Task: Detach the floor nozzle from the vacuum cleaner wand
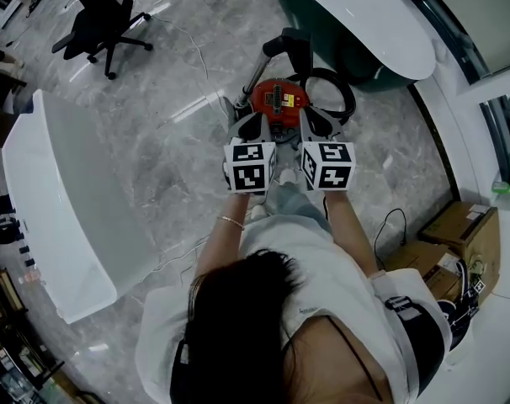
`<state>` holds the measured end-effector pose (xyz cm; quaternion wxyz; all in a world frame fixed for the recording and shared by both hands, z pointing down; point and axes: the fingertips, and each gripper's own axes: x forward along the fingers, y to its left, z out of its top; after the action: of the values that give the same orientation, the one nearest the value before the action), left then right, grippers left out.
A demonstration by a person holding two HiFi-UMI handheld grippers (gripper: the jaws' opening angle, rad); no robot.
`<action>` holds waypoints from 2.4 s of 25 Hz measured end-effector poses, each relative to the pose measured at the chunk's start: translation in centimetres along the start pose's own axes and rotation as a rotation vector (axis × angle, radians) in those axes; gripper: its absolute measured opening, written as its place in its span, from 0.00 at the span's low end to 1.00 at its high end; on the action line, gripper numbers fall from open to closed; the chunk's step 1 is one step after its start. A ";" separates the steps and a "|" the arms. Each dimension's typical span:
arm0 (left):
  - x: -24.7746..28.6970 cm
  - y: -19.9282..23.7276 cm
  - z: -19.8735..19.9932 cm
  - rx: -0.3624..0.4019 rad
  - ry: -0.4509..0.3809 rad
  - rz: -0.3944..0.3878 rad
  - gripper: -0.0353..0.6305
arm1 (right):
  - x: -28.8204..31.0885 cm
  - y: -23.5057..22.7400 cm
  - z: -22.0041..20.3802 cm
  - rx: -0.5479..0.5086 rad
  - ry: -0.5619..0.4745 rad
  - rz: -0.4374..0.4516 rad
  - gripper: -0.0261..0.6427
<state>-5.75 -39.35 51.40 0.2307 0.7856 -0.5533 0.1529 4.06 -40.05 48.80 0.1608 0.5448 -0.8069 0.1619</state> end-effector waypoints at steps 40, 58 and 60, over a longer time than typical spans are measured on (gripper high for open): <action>12.0 3.3 4.7 0.085 -0.024 0.021 0.54 | 3.3 -3.5 3.5 -0.059 -0.040 0.110 0.06; 15.5 4.9 5.0 0.197 -0.032 0.090 0.54 | 3.9 -5.1 4.1 -0.060 -0.034 0.097 0.06; 15.8 4.9 4.9 0.198 -0.027 0.087 0.54 | 3.9 -5.4 4.2 -0.055 -0.037 0.093 0.06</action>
<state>-5.03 -55.94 55.99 0.1379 0.7819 -0.5721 0.2060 7.34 -47.06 47.22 0.1532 0.5049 -0.8384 0.1370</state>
